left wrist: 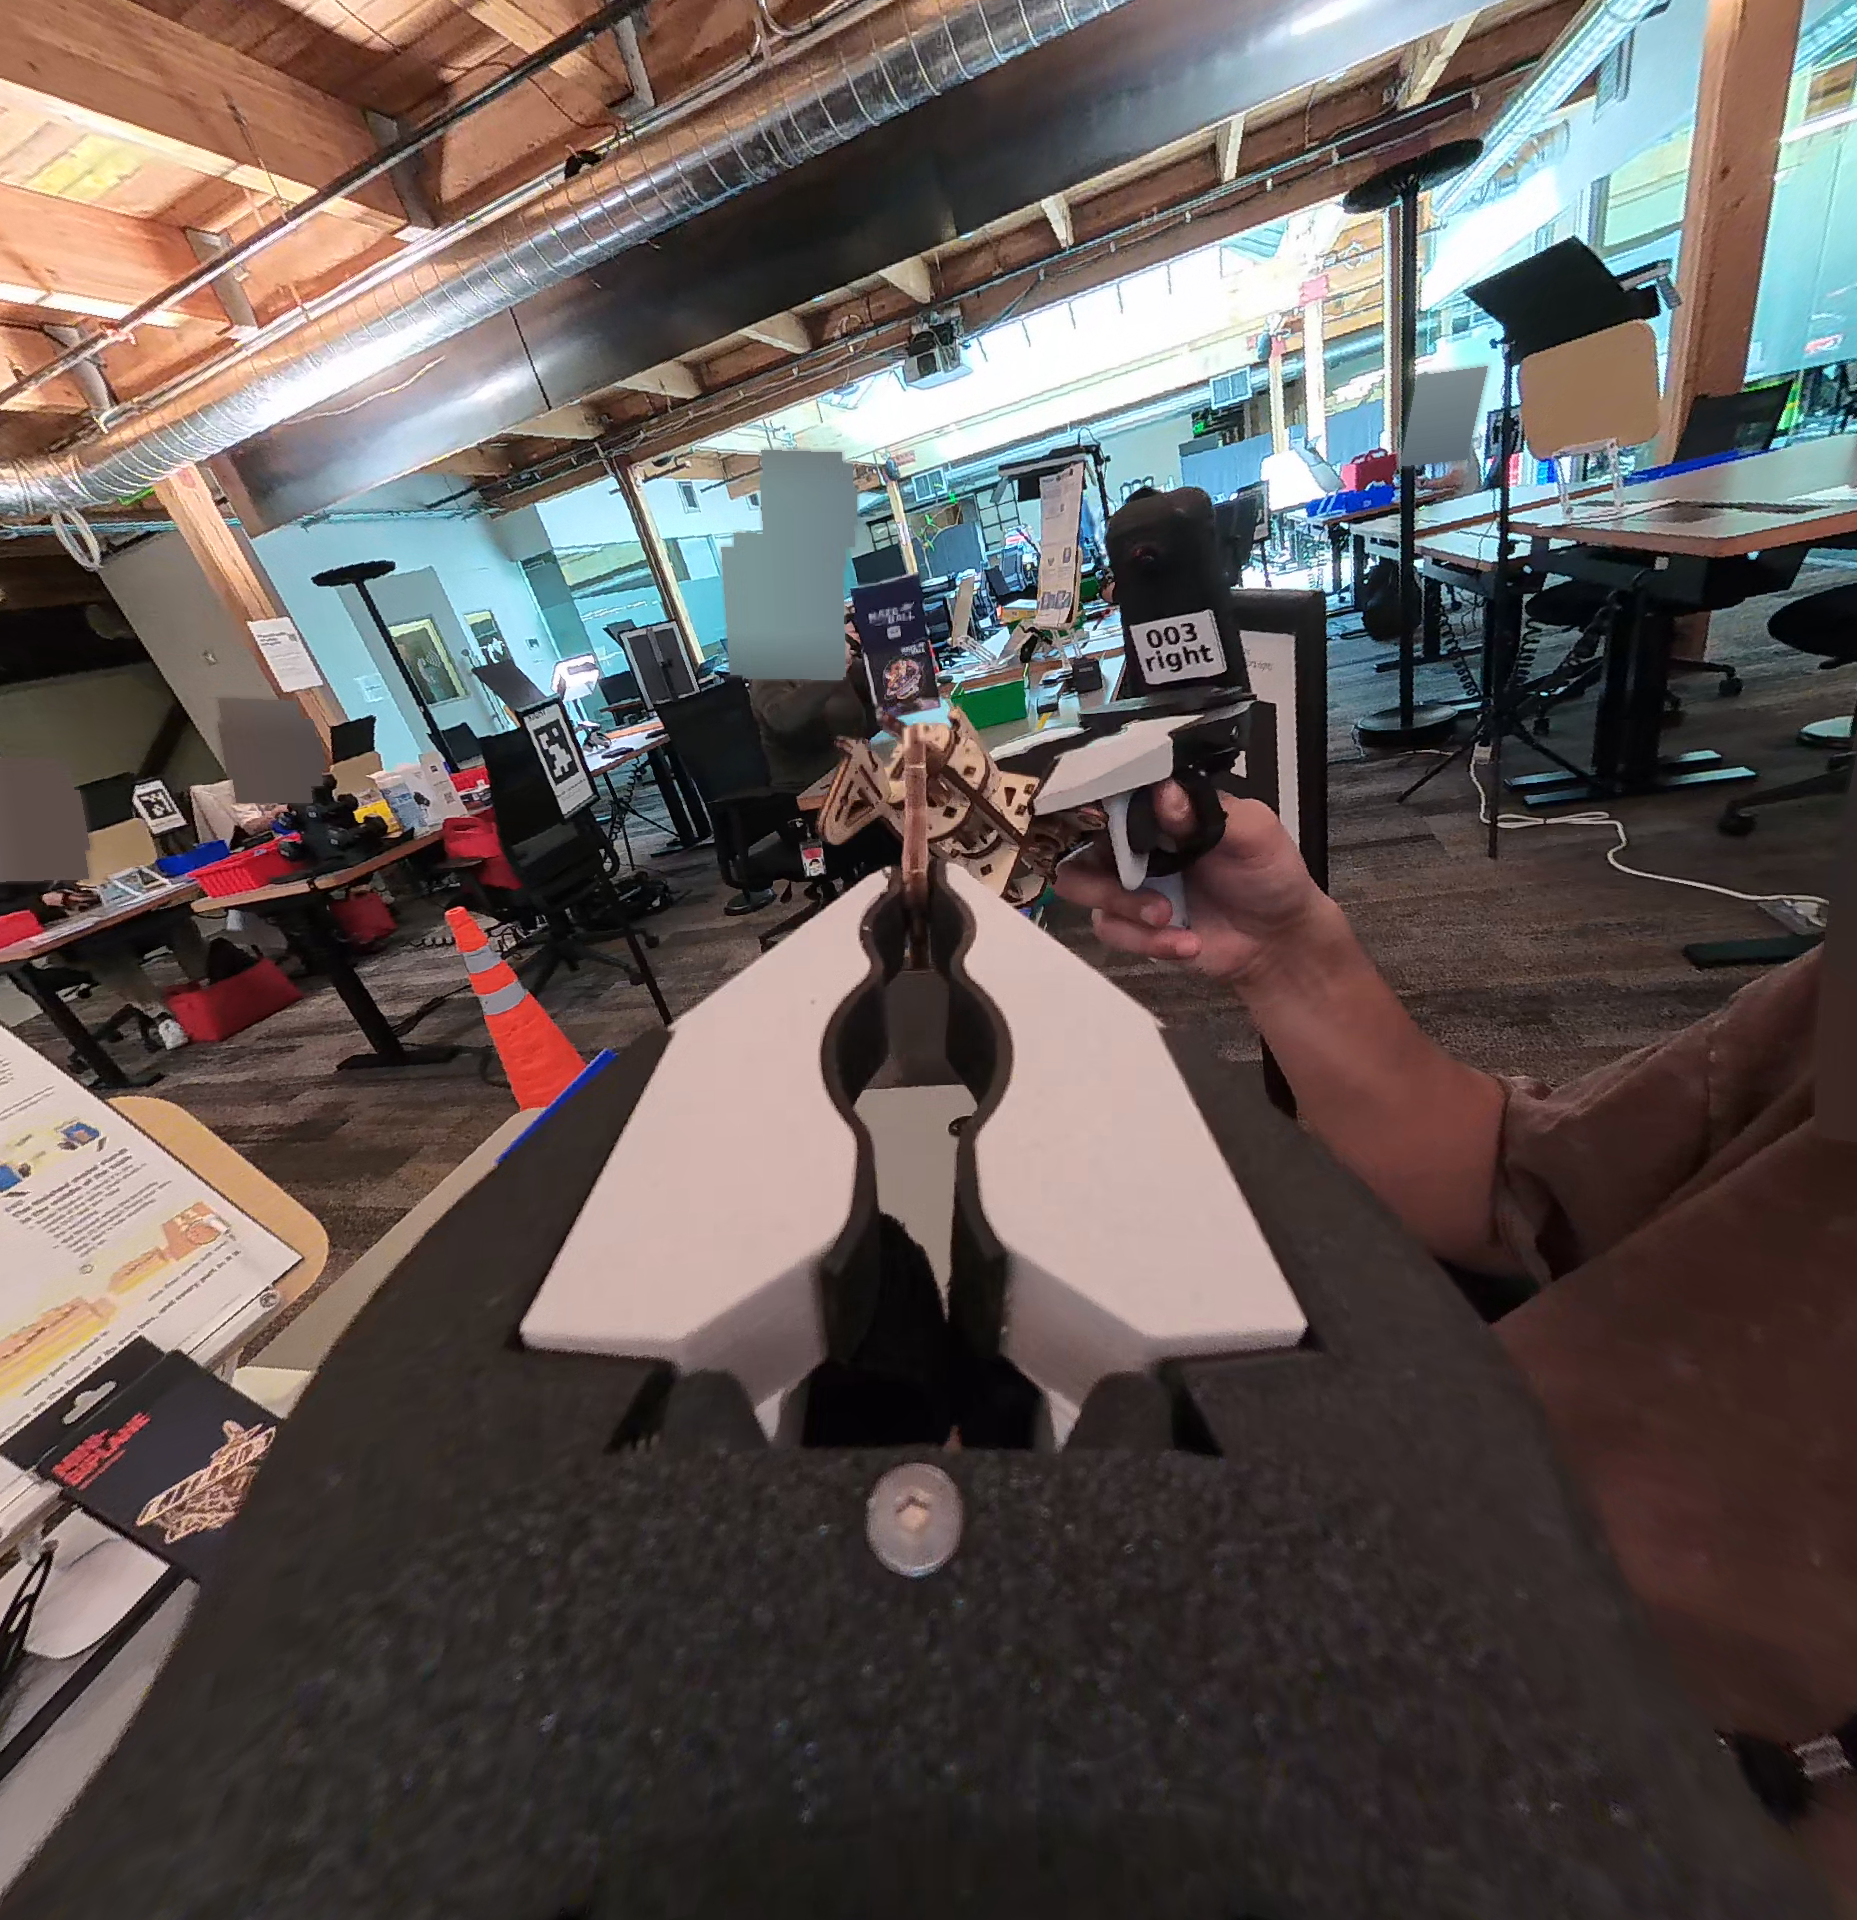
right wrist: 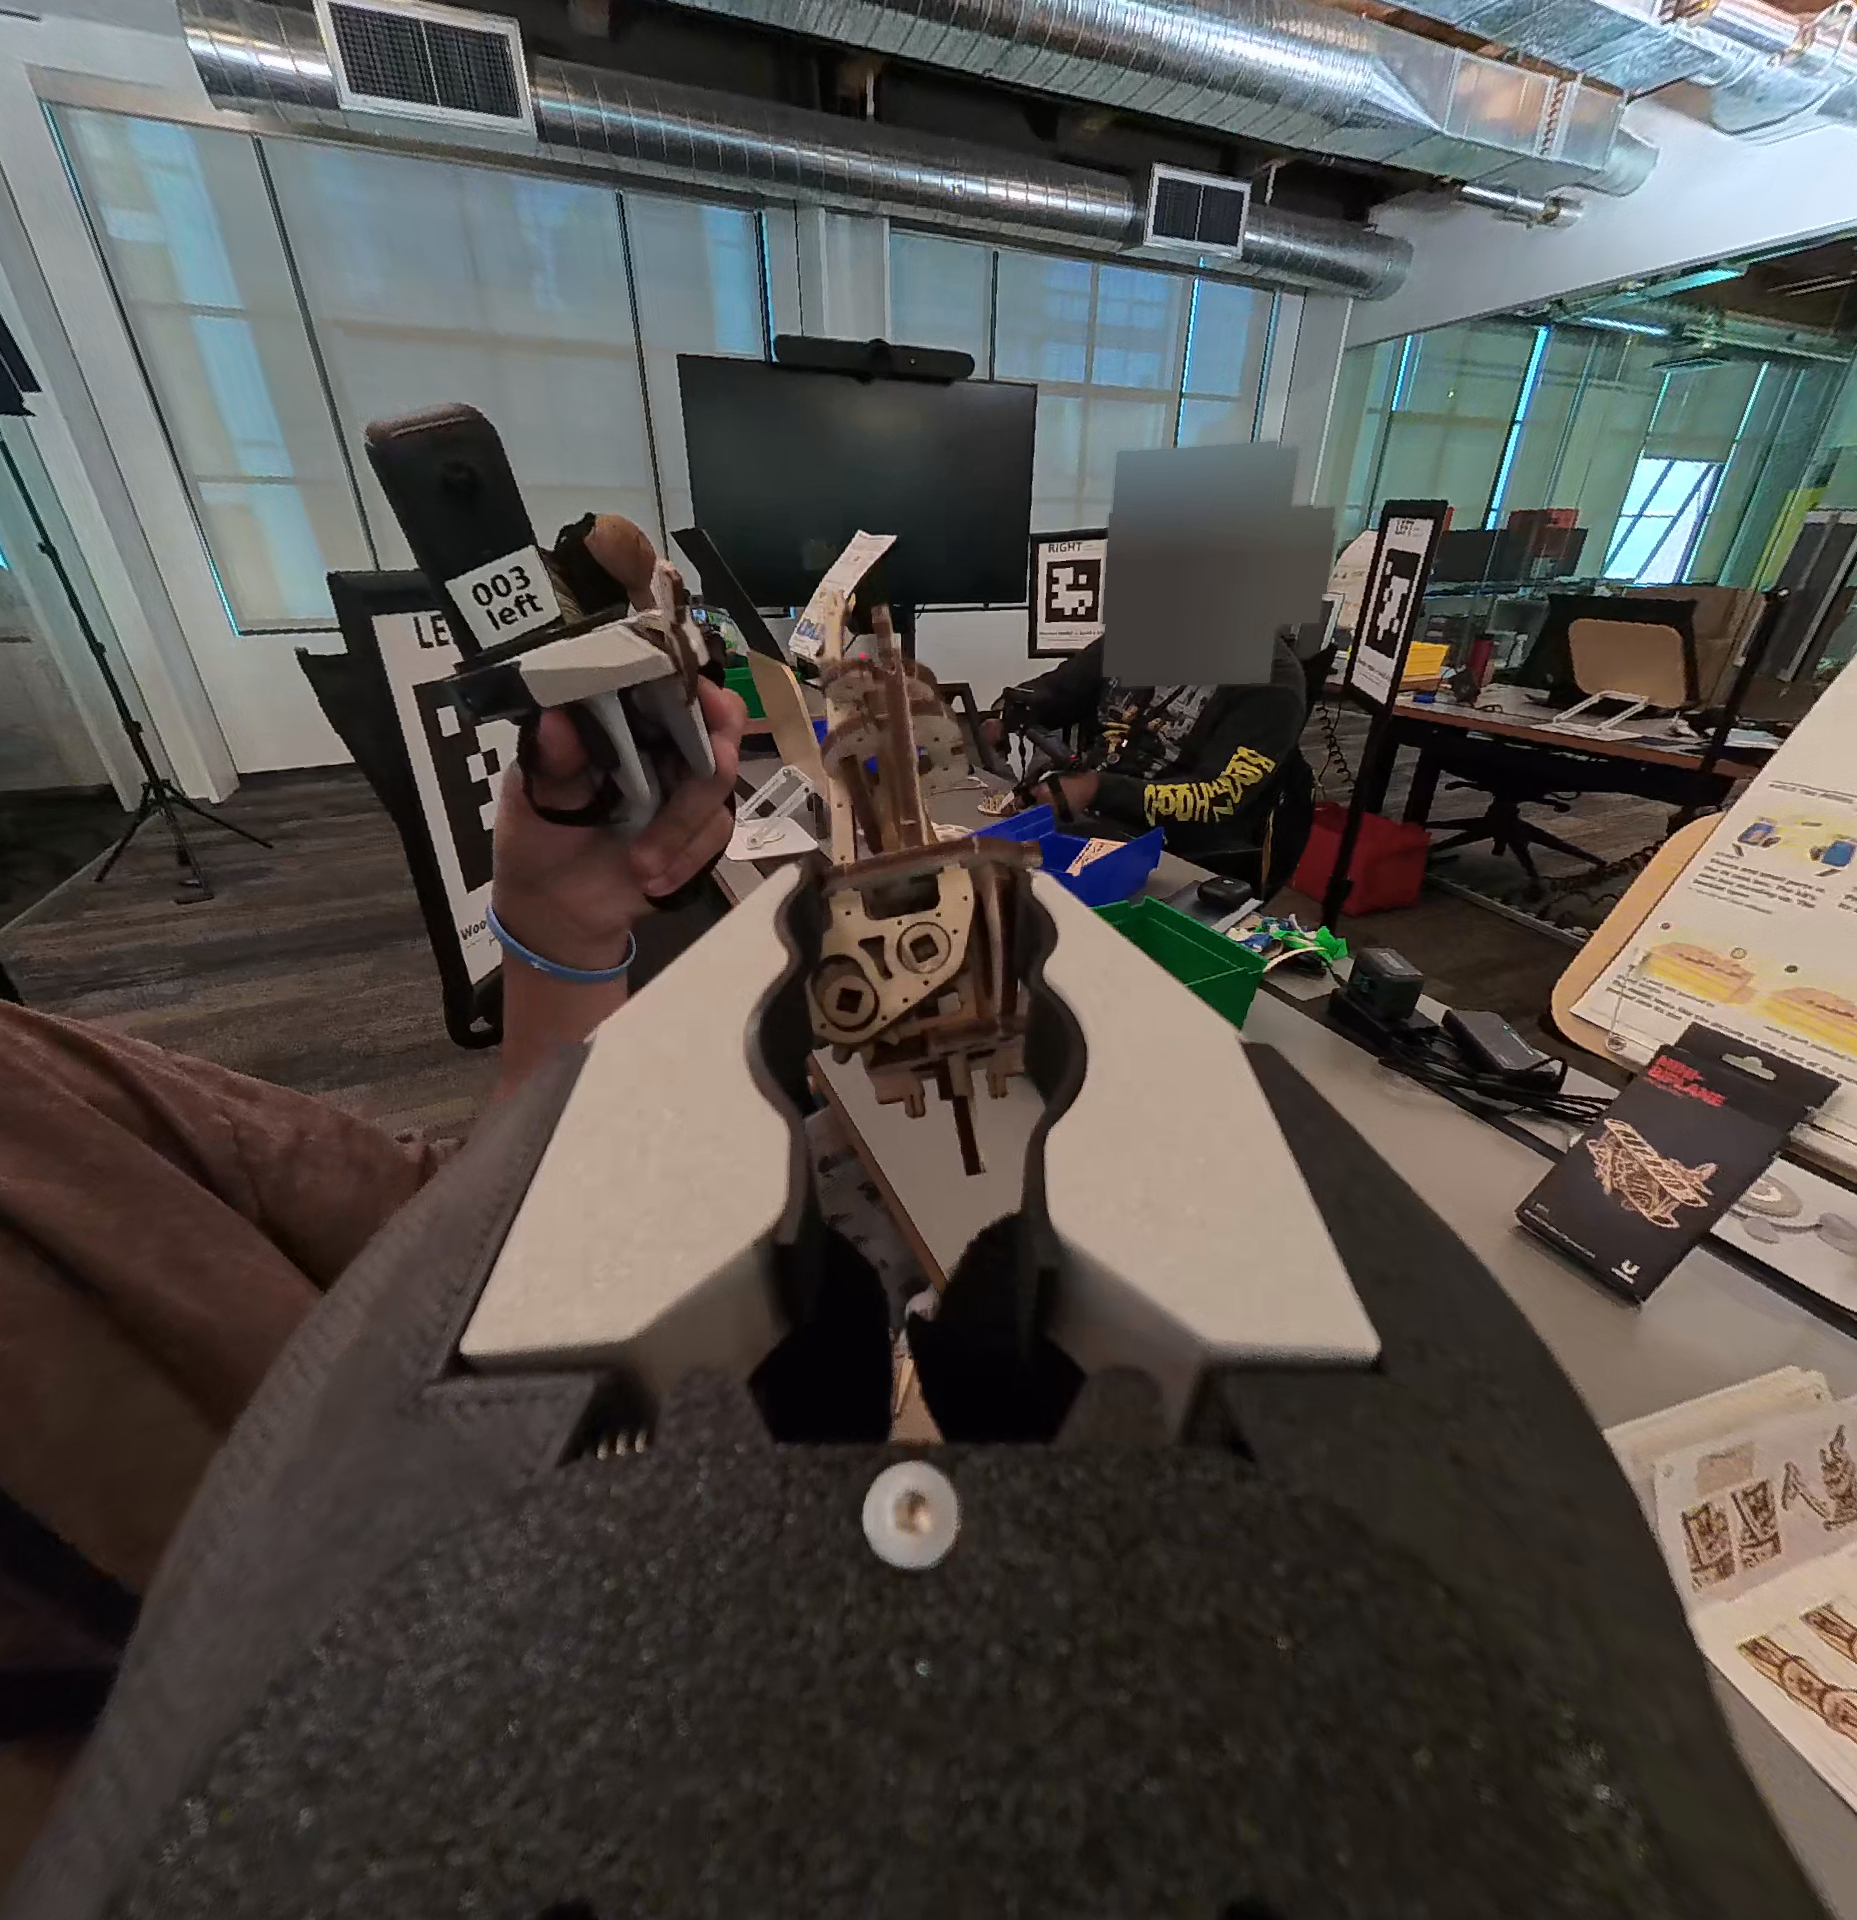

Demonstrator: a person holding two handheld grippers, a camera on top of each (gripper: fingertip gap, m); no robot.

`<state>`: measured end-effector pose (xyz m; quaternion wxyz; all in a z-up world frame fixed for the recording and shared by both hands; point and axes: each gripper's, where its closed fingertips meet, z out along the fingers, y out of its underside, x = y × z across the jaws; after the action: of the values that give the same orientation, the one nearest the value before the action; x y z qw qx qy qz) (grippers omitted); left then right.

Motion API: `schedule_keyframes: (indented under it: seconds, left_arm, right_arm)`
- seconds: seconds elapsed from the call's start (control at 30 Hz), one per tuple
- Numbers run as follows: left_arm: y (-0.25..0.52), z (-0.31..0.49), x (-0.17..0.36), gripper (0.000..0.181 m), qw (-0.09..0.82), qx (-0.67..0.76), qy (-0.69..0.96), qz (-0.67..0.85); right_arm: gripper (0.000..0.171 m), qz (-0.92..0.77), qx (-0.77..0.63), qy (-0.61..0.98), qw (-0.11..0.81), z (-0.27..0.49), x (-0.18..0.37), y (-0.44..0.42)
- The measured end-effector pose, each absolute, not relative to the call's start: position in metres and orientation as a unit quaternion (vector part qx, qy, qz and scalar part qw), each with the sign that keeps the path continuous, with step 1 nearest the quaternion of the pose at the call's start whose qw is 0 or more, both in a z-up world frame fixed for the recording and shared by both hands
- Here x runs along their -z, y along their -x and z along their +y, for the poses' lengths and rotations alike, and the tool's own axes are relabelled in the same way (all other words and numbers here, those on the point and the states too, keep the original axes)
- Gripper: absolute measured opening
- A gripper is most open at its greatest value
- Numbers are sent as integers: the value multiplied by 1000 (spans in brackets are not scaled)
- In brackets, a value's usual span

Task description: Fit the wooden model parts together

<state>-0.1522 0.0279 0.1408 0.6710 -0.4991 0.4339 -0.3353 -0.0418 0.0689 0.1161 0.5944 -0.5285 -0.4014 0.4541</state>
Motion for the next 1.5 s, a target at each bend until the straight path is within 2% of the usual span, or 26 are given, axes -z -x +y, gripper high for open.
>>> schedule_keyframes:
  seconds: [0.03, 0.2, 0.4, 0.57, 0.67, 0.83, 0.97, 1.07, 1.3, 1.5]
  left_arm:
    - [153, 29, -140, 0, 670, 333, 501, 434]
    - [160, 38, -135, 0, 663, 317, 520, 434]
    - [171, 58, -107, 1, 588, 338, 588, 441]
    - [175, 76, -93, 1, 566, 338, 609, 441]
    - [180, 103, -71, 0, 553, 282, 646, 445]
    - [206, 212, 29, 0, 452, 169, 775, 409]
    - [204, 290, 155, 0, 316, 233, 828, 400]
    - [202, 316, 229, 0, 248, 261, 815, 454]
    - [208, 368, 296, 0, 144, 312, 799, 494]
    - [212, 393, 310, 0, 190, 287, 766, 543]
  right_arm:
    - [36, -403, -451, 531, 594, 70, -115, 43]
    - [36, -410, -438, 547, 584, 74, -106, 49]
    - [36, -430, -419, 566, 565, 78, -92, 59]
    - [36, -441, -396, 586, 553, 88, -77, 68]
    - [36, -442, -354, 617, 547, 114, -58, 70]
    - [36, -443, -199, 719, 497, 227, 48, 68]
    - [36, -507, -223, 742, 377, 289, 179, 84]
    - [36, -513, -260, 762, 299, 317, 245, 90]
    - [36, -511, -389, 757, 120, 352, 297, 106]
    - [36, -562, -389, 700, 204, 388, 301, 122]
